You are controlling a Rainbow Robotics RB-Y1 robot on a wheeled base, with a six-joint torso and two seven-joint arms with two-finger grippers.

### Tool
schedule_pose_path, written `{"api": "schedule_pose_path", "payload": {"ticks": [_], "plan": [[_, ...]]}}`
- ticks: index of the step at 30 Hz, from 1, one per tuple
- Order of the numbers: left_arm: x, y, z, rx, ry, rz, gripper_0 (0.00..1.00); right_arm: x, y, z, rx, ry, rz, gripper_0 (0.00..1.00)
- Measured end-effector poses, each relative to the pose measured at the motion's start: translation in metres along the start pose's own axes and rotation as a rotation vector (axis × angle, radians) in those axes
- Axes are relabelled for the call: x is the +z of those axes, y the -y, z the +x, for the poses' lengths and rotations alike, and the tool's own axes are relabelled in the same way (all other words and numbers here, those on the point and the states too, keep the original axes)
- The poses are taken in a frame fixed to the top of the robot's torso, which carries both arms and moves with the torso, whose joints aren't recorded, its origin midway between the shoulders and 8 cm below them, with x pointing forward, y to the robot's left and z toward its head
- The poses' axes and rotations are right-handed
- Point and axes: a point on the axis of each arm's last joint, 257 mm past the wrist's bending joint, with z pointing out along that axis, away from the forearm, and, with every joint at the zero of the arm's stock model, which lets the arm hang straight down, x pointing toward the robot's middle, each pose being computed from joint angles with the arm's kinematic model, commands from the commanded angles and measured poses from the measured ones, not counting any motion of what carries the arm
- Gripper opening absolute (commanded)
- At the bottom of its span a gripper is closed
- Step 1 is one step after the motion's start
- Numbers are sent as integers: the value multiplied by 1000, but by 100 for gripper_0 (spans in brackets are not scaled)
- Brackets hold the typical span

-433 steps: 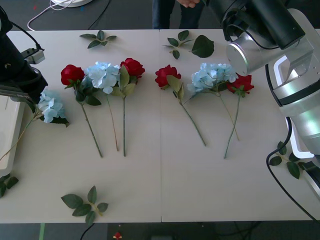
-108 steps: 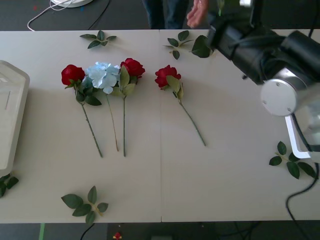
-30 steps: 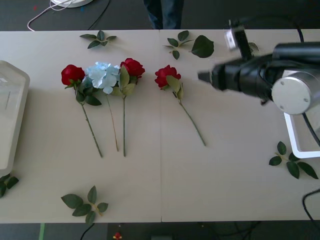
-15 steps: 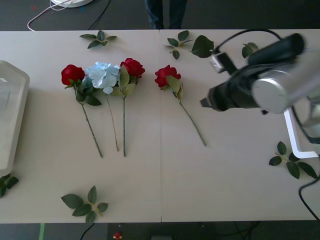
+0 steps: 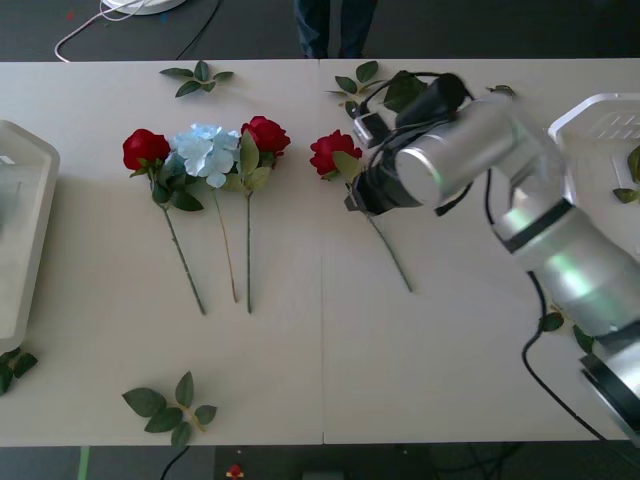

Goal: Place the red flowers into the right box and the blue flowers into the left box. If a person shows an open palm, hand one flower to the person first, then continue sorting.

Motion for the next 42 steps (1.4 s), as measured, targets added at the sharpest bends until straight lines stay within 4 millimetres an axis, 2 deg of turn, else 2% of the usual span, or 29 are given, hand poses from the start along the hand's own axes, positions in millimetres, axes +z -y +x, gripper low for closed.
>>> {"api": "schedule_pose_path", "payload": {"ticks": [7, 12, 16, 20, 25, 26, 27, 28, 31, 33, 39, 42], "plan": [[2, 3, 4, 9, -5, 1, 100, 34, -10, -7, 21, 3, 8, 100], [2, 5, 6, 10, -21, 7, 100, 50, -14, -16, 29, 13, 16, 100], [-11, 22, 20, 13, -146, 63, 100, 61, -12, -20, 37, 17, 28, 100], [-34, 45, -1, -9, -193, 142, 100, 71, -9, -20, 10, 14, 42, 100], [-57, 89, -38, -63, -209, 277, 100, 78, -3, -19, 3, 12, 58, 100], [-61, 95, -44, -85, -219, 290, 100, 79, -2, -19, 5, 14, 61, 73], [-64, 102, -50, -113, -228, 300, 100, 80, -1, -19, 6, 17, 61, 29], [-68, 110, -56, -150, -240, 309, 100, 80, -1, -20, 6, 22, 61, 0], [-77, 138, -72, -268, -272, 317, 100, 80, -1, -20, 4, 23, 63, 0], [-79, 158, -74, -316, -290, 315, 100, 81, -2, -22, -2, 27, 63, 0], [-84, 218, -53, -245, -344, 328, 100, 81, -4, -23, -13, 33, 65, 0], [-78, 248, -43, -202, -335, 355, 100, 81, -4, -23, -11, 33, 62, 0]]}}
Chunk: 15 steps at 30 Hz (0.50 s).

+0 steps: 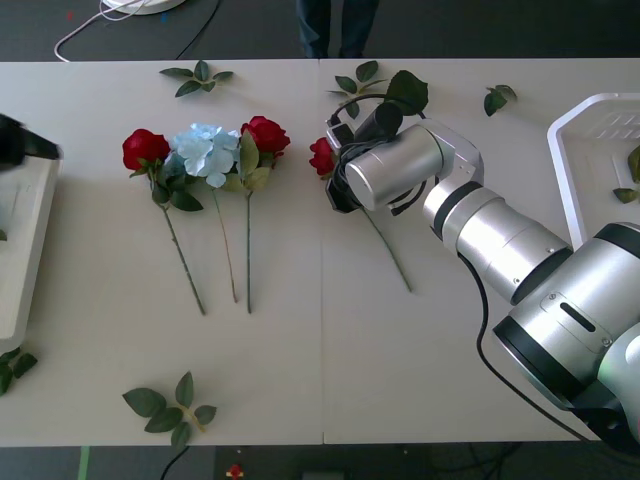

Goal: Place the red flowers into the right box and the blue flowers into the left box. If a person shows an open palm, hand one flower to the person first, then continue sorting.

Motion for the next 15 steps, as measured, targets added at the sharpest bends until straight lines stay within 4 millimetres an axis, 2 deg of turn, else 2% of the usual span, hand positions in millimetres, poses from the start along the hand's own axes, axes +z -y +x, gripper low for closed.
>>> {"api": "schedule_pose_path", "payload": {"ticks": [4, 7, 11, 15], "plan": [[37, 35, 17, -78, 21, 48, 100, 0, 0, 0, 1, 0, -1, 0], [63, 58, 44, -129, -13, 63, 100, 0, -1, 0, 2, 0, -2, 0], [87, 88, 77, -53, -70, 73, 100, 0, -2, 0, 7, 0, -7, 0], [106, 122, 92, 5, -88, 109, 100, 0, -3, -1, 13, 4, -14, 0]]}}
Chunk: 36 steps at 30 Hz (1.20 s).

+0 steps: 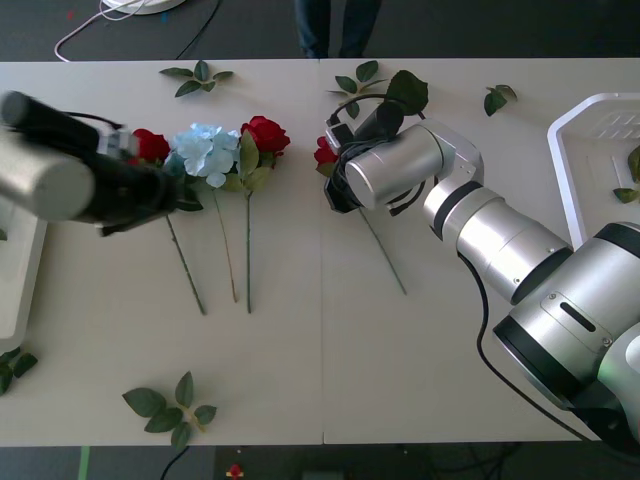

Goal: Place the red flowers into the right box and the blue flowers into the left box. If a person shows an open palm, hand one flower to the person first, then continue sorting.

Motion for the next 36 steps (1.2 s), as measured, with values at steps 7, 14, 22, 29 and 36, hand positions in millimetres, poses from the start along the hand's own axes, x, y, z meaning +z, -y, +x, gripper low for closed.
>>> {"api": "schedule_pose_path", "payload": {"ticks": [7, 14, 22, 29, 36], "plan": [[36, 25, 9, 78, -27, -20, 100, -20, -3, -15, -6, -9, -21, 0], [46, 16, 0, 71, -15, -63, 100, -61, 27, -60, 22, 85, -20, 0], [46, 15, -3, 37, -8, -66, 100, -107, 70, -70, 49, 221, -32, 0], [41, 34, -4, 29, -9, -29, 100, -153, 115, -61, 111, 335, -13, 0], [12, 49, -3, 35, -61, -40, 100, -192, 150, -36, 175, 416, 15, 0]]}}
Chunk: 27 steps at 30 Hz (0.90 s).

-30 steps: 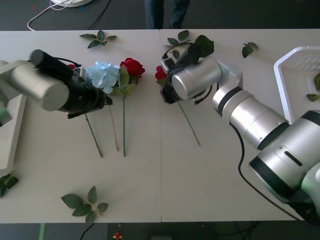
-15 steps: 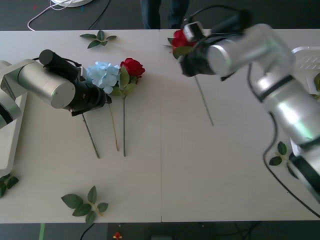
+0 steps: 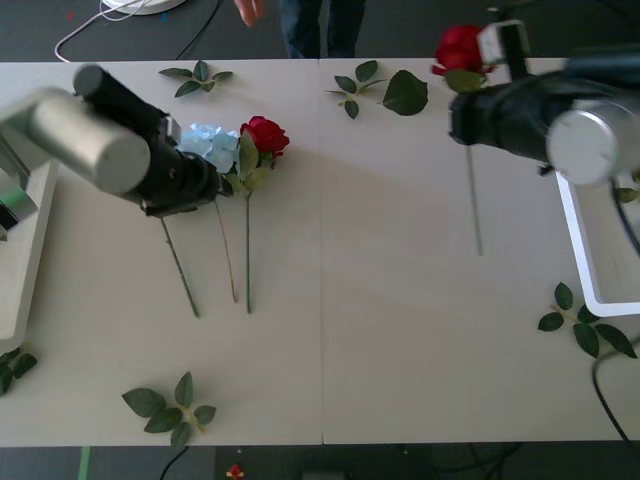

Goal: Place the red flowers into the right box and the blue flowers into the left box. If a person shows an open palm, hand one flower to the person first, then continue sorting.

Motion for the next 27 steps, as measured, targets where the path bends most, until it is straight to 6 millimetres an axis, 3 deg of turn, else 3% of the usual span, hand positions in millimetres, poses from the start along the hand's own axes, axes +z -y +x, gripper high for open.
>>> {"api": "schedule_pose_path", "payload": {"ticks": [4, 12, 22, 27], "plan": [[-14, -2, -9, -23, -3, -10, 100, -18, 14, -5, 21, 74, 12, 0], [-21, -16, -11, -28, -11, -45, 100, -35, 4, -73, 32, 317, -21, 0], [-21, -16, -11, -27, -12, -47, 100, -63, -58, -211, 76, 693, -149, 0], [-22, -16, -11, -27, -12, -47, 100, -62, -83, -259, 81, 861, -191, 0]]}}
